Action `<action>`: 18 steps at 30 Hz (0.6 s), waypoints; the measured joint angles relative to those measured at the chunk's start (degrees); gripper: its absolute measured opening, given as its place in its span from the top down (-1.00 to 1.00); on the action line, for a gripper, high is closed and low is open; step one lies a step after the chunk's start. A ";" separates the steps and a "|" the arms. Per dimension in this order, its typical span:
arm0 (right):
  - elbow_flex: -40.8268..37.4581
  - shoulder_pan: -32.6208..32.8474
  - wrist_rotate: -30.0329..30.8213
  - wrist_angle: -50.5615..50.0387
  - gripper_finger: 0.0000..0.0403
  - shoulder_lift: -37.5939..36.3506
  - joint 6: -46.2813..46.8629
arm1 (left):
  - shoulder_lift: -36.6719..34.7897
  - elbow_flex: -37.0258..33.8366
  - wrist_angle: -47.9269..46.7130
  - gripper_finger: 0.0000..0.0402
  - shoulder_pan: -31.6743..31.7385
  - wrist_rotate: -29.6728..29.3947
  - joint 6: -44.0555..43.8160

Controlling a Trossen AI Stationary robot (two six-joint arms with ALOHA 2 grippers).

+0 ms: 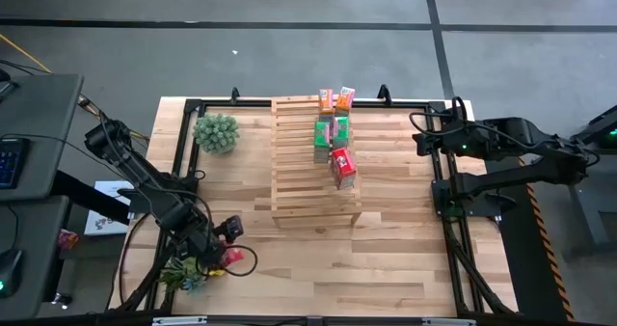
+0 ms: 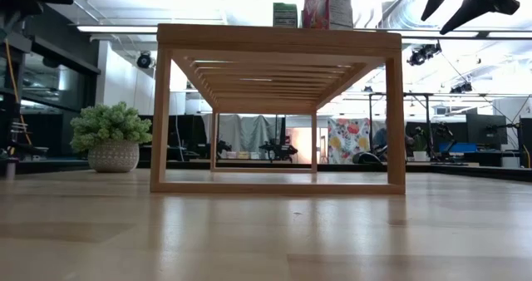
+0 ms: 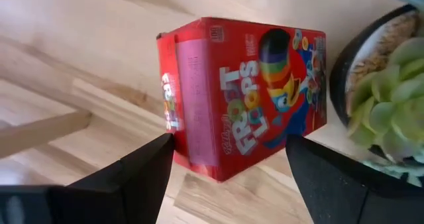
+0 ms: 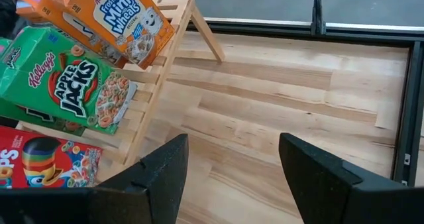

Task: Stack cereal on shelf
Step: Put the red cereal box on the shelf aligned with the other red cereal box

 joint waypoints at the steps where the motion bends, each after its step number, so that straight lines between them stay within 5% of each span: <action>1: 0.00 0.00 0.02 0.00 -0.14 0.00 0.03 | 0.02 0.00 -0.05 -0.42 0.00 -0.12 -0.90; 18: 0.00 0.00 0.26 0.00 -0.14 0.00 0.02 | 0.01 0.42 -0.01 -0.42 -0.55 -3.13 -11.10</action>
